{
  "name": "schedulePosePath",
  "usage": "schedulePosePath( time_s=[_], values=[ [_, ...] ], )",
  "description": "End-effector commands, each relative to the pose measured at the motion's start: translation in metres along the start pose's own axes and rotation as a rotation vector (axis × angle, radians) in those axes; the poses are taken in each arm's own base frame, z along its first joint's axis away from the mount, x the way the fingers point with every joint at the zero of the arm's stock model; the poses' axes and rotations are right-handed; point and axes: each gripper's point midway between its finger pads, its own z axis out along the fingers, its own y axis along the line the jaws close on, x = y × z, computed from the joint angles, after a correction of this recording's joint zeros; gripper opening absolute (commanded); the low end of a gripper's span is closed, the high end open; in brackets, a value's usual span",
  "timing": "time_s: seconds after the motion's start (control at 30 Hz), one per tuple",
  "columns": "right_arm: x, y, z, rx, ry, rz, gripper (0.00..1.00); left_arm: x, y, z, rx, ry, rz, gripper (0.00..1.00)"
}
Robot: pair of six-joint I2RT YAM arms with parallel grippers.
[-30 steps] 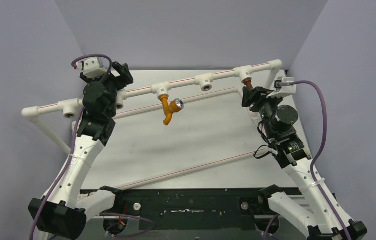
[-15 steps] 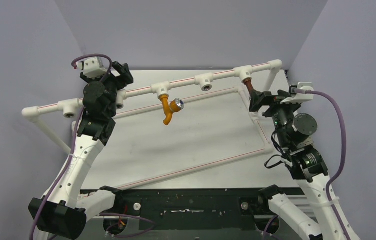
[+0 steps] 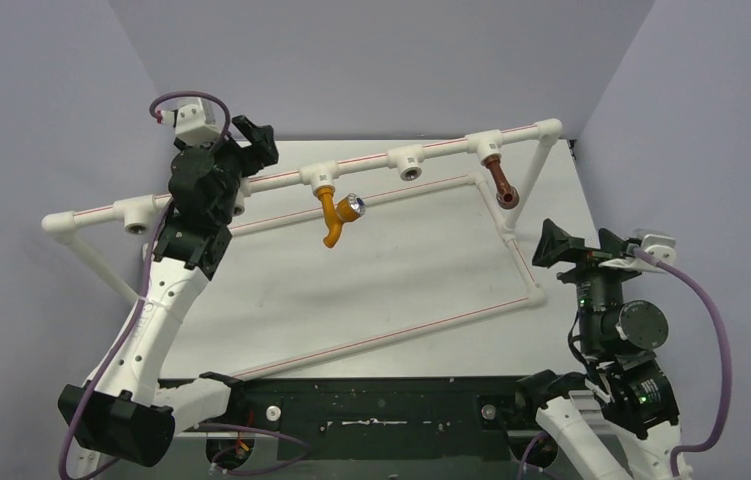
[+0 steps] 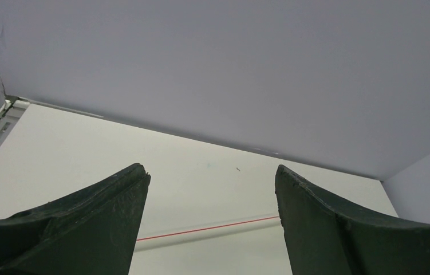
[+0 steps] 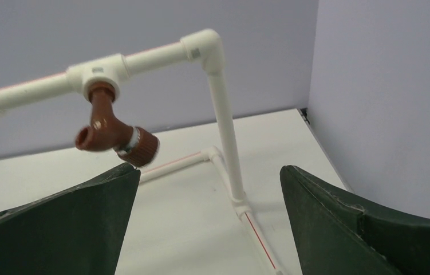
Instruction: Install the water faucets
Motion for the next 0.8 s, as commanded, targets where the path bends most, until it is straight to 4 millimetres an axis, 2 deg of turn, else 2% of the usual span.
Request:
schedulePosePath(
  time_s=[0.0,0.17,0.27,0.4,0.5,0.63,0.77],
  values=[
    [0.047,-0.018,-0.003,0.076,0.089,-0.047,1.0,0.021,-0.018,-0.002,0.047,0.141,-0.02,0.78],
    [0.085,-0.017,0.003,0.072,0.119,-0.065,1.0,-0.036,-0.046,-0.009,0.133,0.038,-0.029,0.78],
    [0.107,-0.022,0.009,0.105,0.111,-0.057,1.0,-0.06,-0.058,-0.02,0.187,-0.004,-0.022,0.79],
    [0.143,-0.019,0.021,0.086,0.104,-0.093,1.0,-0.086,-0.074,-0.046,0.288,-0.054,-0.006,0.78],
    [0.156,-0.013,0.032,0.067,0.103,-0.113,1.0,-0.096,-0.089,-0.07,0.395,-0.077,0.005,0.78],
    [0.188,-0.02,0.047,0.126,0.152,-0.162,1.0,-0.102,-0.106,-0.105,0.543,-0.099,0.018,0.79],
    [0.216,-0.029,0.059,0.185,0.132,-0.18,1.0,-0.092,-0.113,-0.13,0.647,-0.095,0.018,0.8]
  ],
)
